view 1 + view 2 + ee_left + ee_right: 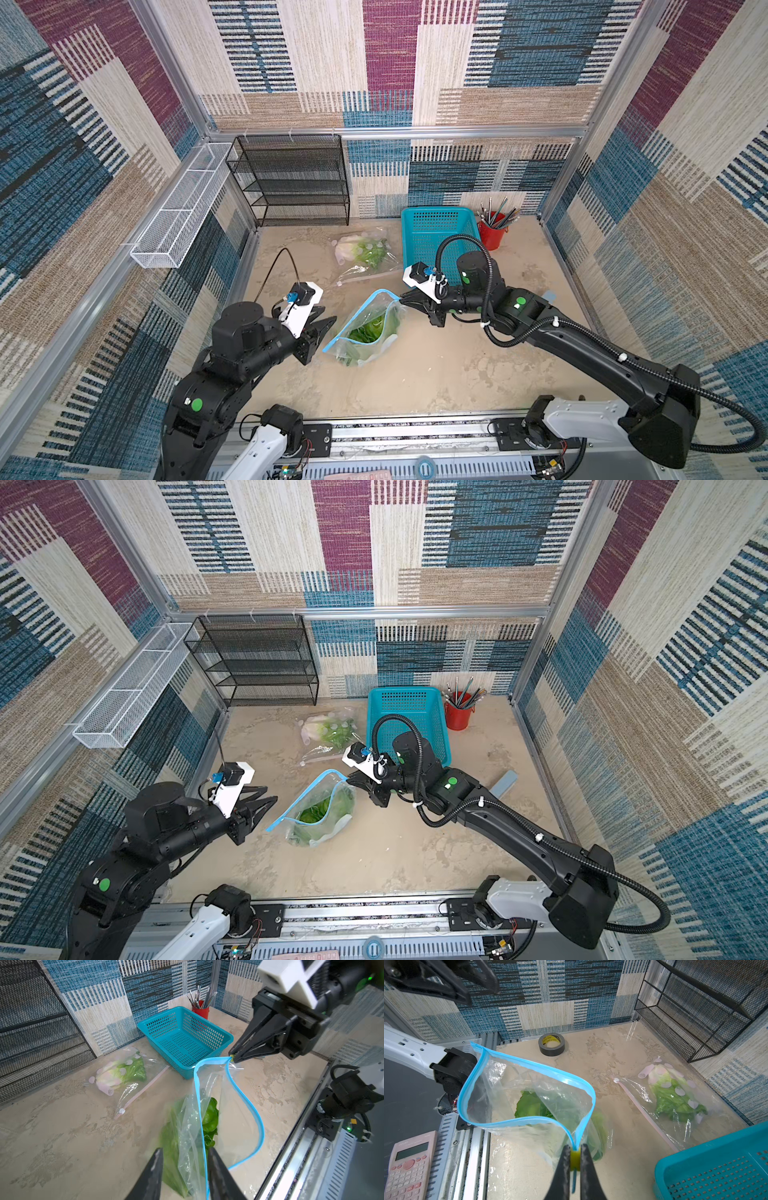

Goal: Open the zip-top bag and take out the chinese cabbages
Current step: Unzip the zipper on the zipper food storage bag, then adjust the zipper food storage bag at the center of the board.

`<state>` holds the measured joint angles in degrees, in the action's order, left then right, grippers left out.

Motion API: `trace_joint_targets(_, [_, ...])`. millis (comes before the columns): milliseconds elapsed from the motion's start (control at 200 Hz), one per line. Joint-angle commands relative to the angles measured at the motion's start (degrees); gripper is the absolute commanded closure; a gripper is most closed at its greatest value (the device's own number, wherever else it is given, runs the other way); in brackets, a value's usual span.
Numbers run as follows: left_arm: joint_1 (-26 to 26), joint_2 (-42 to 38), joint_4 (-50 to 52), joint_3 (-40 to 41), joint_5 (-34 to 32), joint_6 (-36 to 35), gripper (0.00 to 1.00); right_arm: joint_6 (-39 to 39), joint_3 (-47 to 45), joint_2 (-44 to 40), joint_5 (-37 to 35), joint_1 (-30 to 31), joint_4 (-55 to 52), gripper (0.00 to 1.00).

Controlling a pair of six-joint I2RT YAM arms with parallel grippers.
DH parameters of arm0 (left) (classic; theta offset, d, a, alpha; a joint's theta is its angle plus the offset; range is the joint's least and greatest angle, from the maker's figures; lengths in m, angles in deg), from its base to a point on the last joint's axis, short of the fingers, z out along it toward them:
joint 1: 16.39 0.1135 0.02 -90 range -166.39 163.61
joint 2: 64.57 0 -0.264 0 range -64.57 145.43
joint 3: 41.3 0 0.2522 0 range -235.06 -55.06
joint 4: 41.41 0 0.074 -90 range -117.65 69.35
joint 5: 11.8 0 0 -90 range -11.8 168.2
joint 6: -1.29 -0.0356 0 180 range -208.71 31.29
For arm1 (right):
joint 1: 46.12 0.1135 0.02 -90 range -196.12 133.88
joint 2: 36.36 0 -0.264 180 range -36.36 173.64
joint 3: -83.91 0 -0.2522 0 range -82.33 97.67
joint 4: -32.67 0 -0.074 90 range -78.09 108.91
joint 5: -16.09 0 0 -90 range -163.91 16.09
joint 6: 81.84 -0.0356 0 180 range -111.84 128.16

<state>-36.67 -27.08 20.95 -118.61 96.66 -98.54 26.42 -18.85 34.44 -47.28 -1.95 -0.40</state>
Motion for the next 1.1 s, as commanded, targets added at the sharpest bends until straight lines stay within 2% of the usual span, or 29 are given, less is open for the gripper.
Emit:
trace_joint_targets(0, [0.0,5.2,3.3,-3.0,3.5,-2.3,0.61,0.6,0.3,0.0,1.3,0.0,1.6,1.0])
trace_joint_targets(200, [-0.2,13.9,7.9,-8.0,7.5,-3.6,0.59,1.1,0.4,0.2,2.0,0.0,1.7,1.0])
trace_joint_targets(626, [-1.3,19.5,10.9,-8.5,10.7,-2.4,0.63,1.8,0.5,0.6,3.0,0.1,2.5,1.0])
trace_joint_targets(751, [-1.8,20.8,11.4,-8.7,10.1,-2.4,0.7,1.9,0.3,0.7,3.2,0.0,2.8,1.0])
trace_joint_targets(927, [-2.4,22.9,11.8,-8.5,10.1,-1.7,0.73,1.9,0.2,0.7,3.5,0.0,3.3,1.0])
trace_joint_targets(1092, [-2.7,23.9,11.8,-8.4,9.6,-1.4,0.86,2.1,0.1,0.6,3.5,0.0,3.5,1.0])
